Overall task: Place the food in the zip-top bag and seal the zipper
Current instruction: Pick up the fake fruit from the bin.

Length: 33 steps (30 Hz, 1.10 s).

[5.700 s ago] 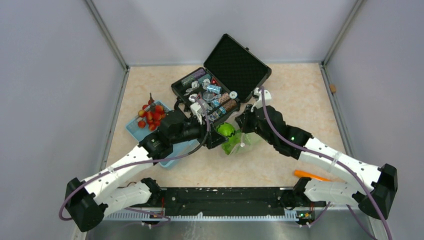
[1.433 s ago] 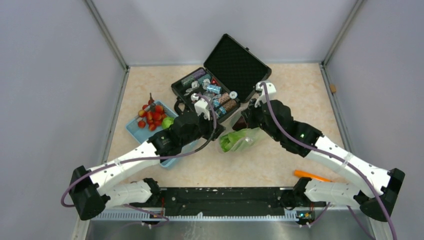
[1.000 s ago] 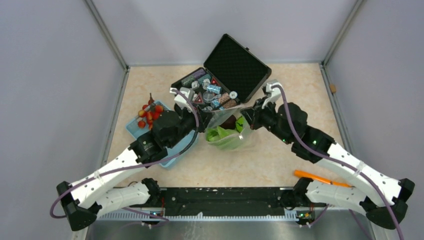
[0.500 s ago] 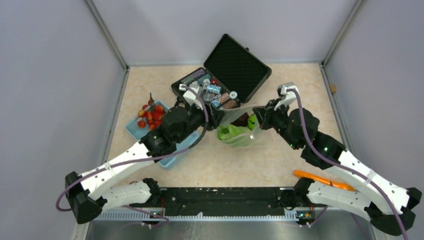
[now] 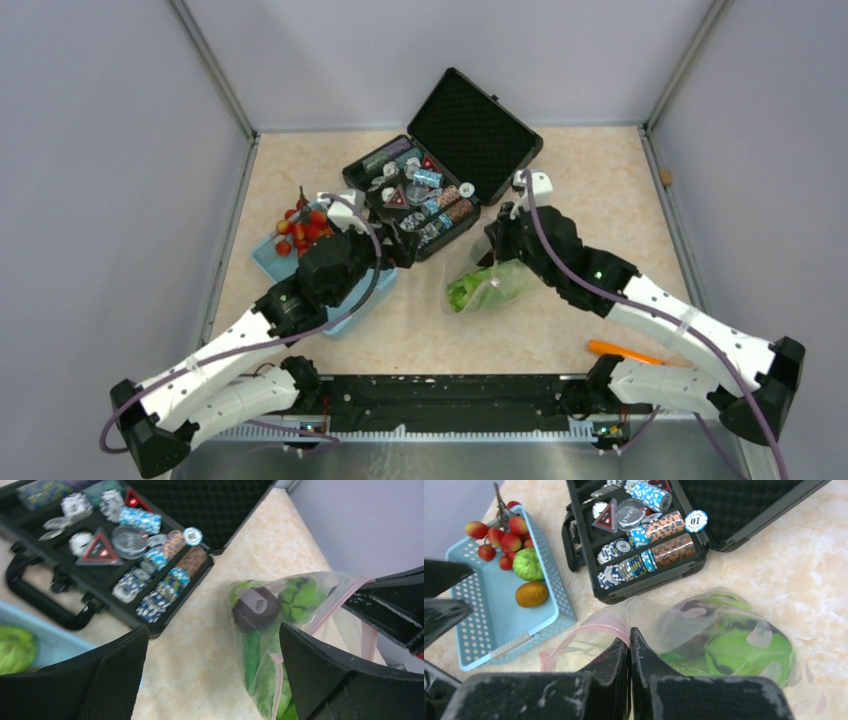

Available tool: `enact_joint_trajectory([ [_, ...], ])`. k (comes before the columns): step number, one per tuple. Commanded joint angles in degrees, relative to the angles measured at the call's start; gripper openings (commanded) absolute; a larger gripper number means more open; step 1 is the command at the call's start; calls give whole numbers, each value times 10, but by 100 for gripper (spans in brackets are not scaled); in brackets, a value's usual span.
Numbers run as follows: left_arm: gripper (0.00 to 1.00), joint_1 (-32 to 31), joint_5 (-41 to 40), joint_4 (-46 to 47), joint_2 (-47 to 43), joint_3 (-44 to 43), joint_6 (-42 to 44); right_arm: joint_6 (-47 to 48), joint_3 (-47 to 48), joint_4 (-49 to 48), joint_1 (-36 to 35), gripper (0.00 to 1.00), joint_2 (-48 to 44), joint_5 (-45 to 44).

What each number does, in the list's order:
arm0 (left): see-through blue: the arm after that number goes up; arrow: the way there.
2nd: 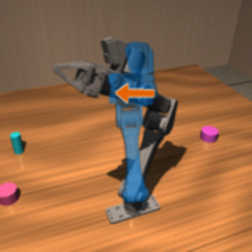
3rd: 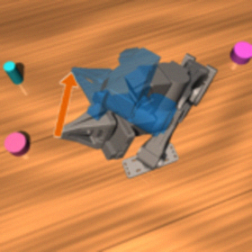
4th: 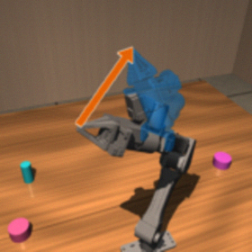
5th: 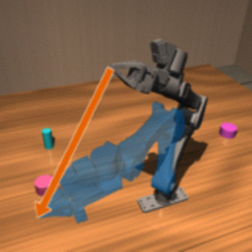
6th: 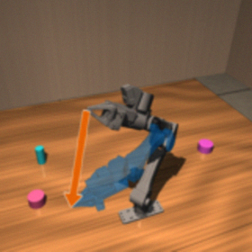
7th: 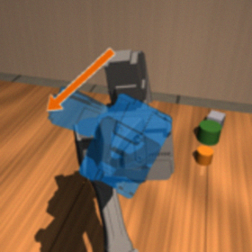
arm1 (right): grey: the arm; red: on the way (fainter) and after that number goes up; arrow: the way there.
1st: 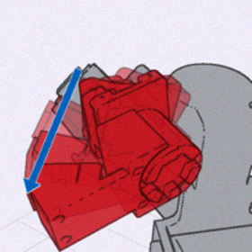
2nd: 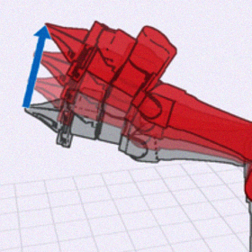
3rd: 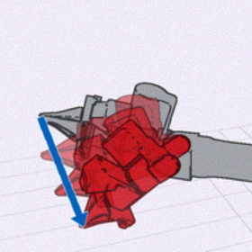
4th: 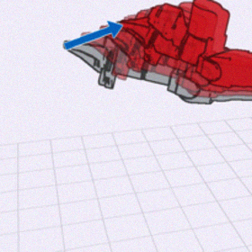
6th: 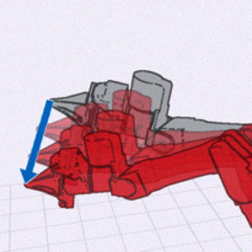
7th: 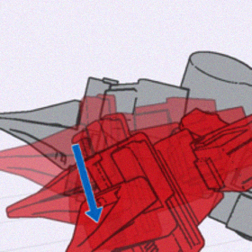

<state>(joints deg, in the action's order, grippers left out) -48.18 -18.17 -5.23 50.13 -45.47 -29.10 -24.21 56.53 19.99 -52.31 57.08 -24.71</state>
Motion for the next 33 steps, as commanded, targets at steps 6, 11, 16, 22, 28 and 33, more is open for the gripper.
enact_joint_trajectory([
  [6, 99, 94, -62, -135, -97, 50, -64, -34, -5, -63, 3, 0, 28, 70],
  [11, 99, 184, -4, -157, -95, 69, -77, -42, -16, -71, 3, 1, 12, 72],
  [16, 99, 225, 0, -214, -40, 54, -100, -44, -21, -70, 2, 2, 3, 74],
  [22, 99, 251, 14, -169, -38, 99, -124, -43, -18, -66, 2, 2, -1, 76],
  [28, 99, 290, 42, -180, 6, 103, -131, -46, -27, -83, 2, 3, -20, 76],
  [33, 99, 312, 79, -152, 22, 125, -141, -45, -21, -74, 3, 3, -11, 76],
])
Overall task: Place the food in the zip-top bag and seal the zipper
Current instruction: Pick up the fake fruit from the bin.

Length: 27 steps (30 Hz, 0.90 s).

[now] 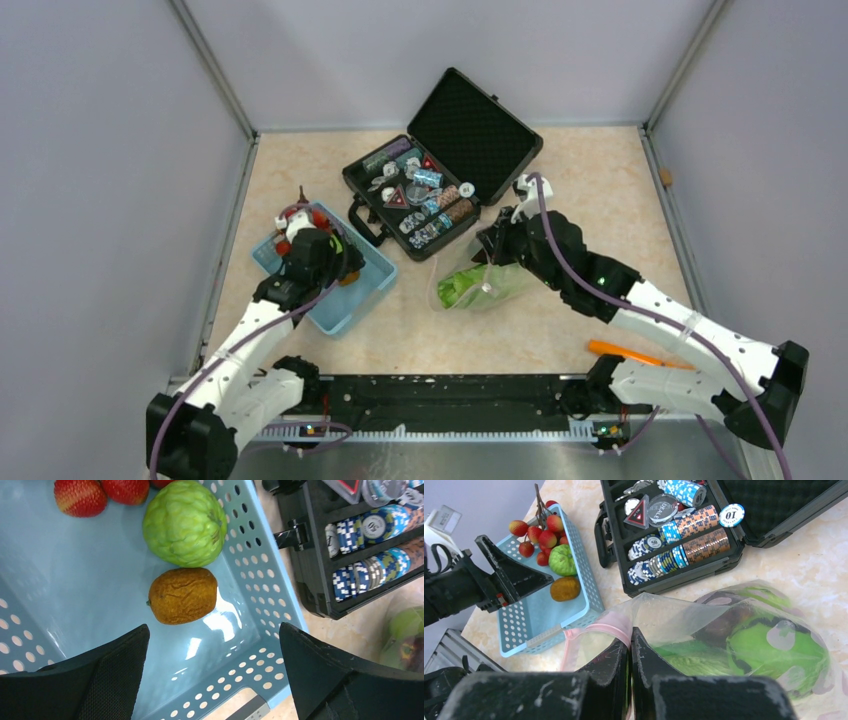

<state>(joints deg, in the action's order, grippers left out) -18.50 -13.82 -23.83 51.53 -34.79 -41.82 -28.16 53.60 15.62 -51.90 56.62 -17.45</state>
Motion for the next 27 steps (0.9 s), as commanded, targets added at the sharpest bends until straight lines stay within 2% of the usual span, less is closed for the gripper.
enact_joint_trajectory([
  [1, 99, 18, 43, 39, 11, 22, -16, -5, 8, -31, -2, 3, -5, 5],
  [11, 99, 26, 30, 45, 61, 28, -14, -18, 2, -40, -2, 3, -7, 10],
  [19, 98, 30, -24, 21, 184, -50, -5, -20, 3, -39, -2, 3, -13, 13],
  [27, 94, 31, -40, 63, 211, -23, -29, -22, 0, -38, -2, 3, -23, 0],
])
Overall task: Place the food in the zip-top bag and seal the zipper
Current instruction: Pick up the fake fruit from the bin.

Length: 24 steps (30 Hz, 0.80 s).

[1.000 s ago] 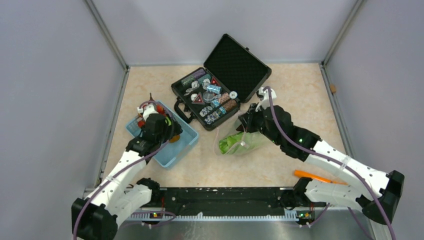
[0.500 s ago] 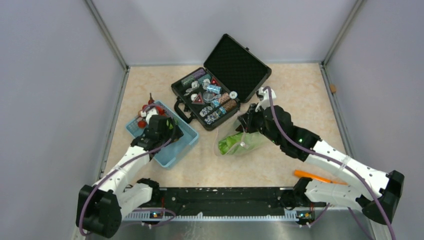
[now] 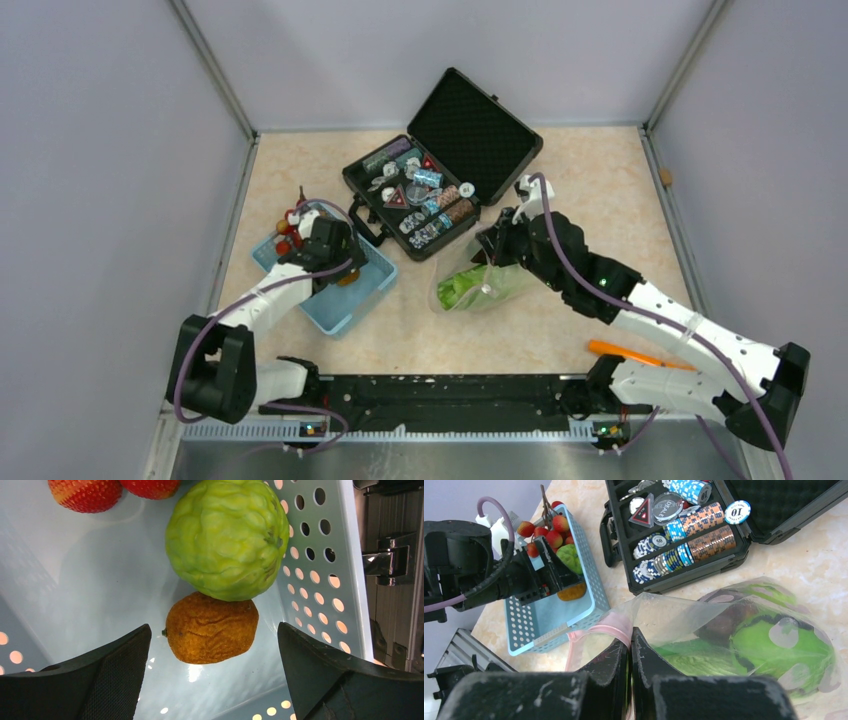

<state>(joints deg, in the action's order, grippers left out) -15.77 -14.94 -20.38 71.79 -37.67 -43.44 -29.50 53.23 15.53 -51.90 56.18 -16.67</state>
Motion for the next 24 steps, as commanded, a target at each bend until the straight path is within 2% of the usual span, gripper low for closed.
enact_joint_trajectory([
  [1, 93, 4, -40, 25, 14, 4, -14, -8, 2, -39, -2, 3, -17, -8],
  [8, 83, 4, -61, 52, 48, 10, -18, -6, 13, -38, -2, 3, 3, 4],
  [13, 66, 4, -50, 48, 64, 3, -15, -7, 12, -38, -2, 3, 3, 5],
  [15, 59, 4, -43, 48, 58, 5, -14, -9, 8, -38, -1, 3, -1, 1],
  [17, 47, 4, -31, 51, 47, 10, -14, -10, 5, -40, -2, 3, -4, 0],
  [18, 47, 4, -26, 52, 41, 13, -14, -10, 4, -41, -2, 3, -4, 0],
  [20, 39, 4, -18, 53, 28, 19, -11, -10, 5, -41, -1, 3, -3, 0],
  [24, 37, 4, -11, 43, -3, 27, -9, -10, 6, -41, -1, 3, -1, 4],
])
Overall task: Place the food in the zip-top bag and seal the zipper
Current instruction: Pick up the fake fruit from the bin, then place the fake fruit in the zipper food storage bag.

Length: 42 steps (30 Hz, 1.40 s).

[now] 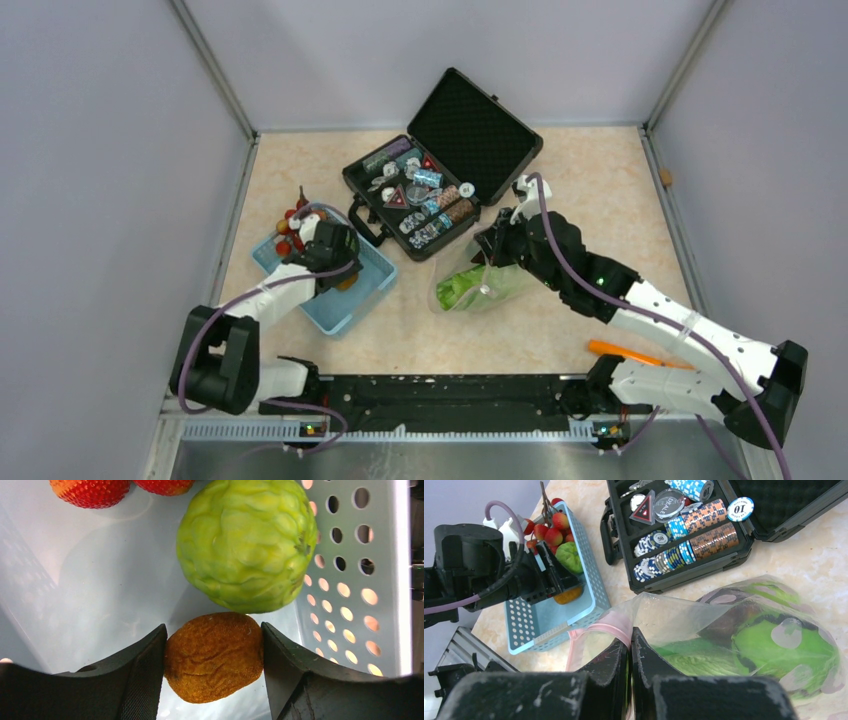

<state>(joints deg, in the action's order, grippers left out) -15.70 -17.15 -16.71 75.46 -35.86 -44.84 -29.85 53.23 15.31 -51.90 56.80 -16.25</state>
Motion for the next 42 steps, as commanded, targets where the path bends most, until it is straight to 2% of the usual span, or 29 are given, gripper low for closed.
enact_joint_trajectory([
  [1, 37, 3, 13, 5, -51, 11, 6, -6, 6, -38, -1, 3, -6, 0],
  [8, 35, 3, 39, 30, -163, 34, 56, -10, 1, -40, -2, 3, -8, 2],
  [12, 34, 3, 84, 45, -224, 40, 63, -9, 4, -40, -2, 3, -8, 3],
  [14, 36, 3, 137, 64, -249, 40, 78, -9, 5, -41, -2, 3, -7, 4],
  [16, 37, 3, 226, 91, -268, 38, 106, -10, 2, -44, -2, 3, -7, 5],
  [21, 38, 2, 386, 151, -305, 32, 111, -14, -1, -57, -1, 3, -2, 14],
  [32, 38, -3, 576, 217, -335, 6, 119, -16, 0, -64, -2, 4, 8, 22],
  [36, 38, -8, 648, 304, -331, 24, 77, -19, 0, -67, -1, 4, 12, 23],
  [39, 38, -22, 675, 352, -327, 32, 53, -20, 0, -68, -2, 4, 15, 26],
  [42, 38, -43, 700, 348, -320, 22, 70, -22, -1, -70, -1, 4, 17, 28],
])
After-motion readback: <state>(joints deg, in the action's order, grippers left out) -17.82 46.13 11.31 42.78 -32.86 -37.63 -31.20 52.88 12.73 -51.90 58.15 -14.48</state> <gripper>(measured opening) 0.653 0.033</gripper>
